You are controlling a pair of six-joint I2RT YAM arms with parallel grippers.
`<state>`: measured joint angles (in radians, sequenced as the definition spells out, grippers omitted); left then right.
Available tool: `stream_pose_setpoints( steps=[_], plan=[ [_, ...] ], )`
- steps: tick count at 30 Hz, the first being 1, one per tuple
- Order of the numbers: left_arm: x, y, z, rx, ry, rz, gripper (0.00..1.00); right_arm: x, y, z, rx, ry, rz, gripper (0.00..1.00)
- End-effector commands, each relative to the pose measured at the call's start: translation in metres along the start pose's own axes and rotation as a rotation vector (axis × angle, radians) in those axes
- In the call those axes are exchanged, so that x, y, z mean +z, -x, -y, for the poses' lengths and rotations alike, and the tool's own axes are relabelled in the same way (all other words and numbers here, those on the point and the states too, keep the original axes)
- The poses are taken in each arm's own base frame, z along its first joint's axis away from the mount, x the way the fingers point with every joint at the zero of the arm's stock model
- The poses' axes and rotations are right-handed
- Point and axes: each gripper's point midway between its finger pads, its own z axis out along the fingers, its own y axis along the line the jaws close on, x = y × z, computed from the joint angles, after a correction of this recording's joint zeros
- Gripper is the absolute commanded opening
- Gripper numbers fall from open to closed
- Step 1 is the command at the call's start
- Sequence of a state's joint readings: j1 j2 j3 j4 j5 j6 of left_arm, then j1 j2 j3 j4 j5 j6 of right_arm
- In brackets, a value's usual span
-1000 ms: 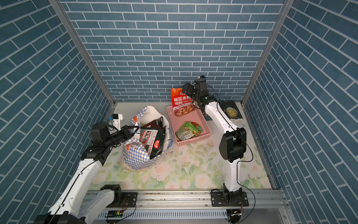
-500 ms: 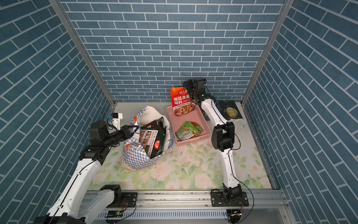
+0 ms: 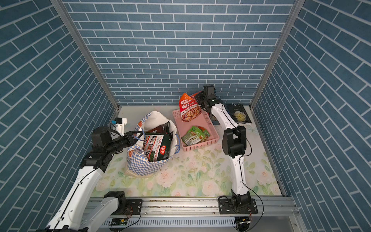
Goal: Place the condiment packets inside the bag
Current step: Pick up the condiment packet from the storage box.
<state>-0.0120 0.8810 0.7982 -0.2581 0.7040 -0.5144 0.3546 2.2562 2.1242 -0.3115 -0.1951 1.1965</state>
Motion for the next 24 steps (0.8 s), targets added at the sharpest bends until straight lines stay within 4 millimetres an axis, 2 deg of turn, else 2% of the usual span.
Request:
stream_pose_setpoints(
  steps=[1, 3, 6, 12, 14, 18, 24],
  plan=[
    [-0.005, -0.003, 0.013, 0.034, -0.034, -0.023, 0.00, -0.037, 0.007, -0.019, -0.076, 0.038, 0.040, 0.00],
    [-0.006, -0.001, 0.014, 0.034, -0.032, -0.016, 0.00, -0.051, 0.012, -0.029, -0.140, 0.048, 0.073, 0.00],
    [-0.007, 0.003, 0.015, 0.029, -0.027, 0.006, 0.00, -0.077, 0.020, -0.057, -0.273, 0.104, 0.121, 0.00],
    [-0.007, 0.012, 0.023, -0.026, -0.079, 0.055, 0.00, -0.143, 0.020, -0.143, -0.565, 0.364, 0.208, 0.00],
    [-0.006, 0.015, 0.029, -0.058, -0.124, 0.073, 0.00, -0.161, 0.016, -0.164, -0.620, 0.444, 0.214, 0.00],
    [-0.005, 0.017, 0.035, -0.104, -0.179, 0.088, 0.00, -0.197, -0.003, -0.207, -0.748, 0.595, 0.178, 0.00],
    [-0.003, 0.011, 0.032, -0.135, -0.184, 0.064, 0.00, -0.261, -0.050, -0.261, -0.916, 0.832, 0.105, 0.00]
  ],
)
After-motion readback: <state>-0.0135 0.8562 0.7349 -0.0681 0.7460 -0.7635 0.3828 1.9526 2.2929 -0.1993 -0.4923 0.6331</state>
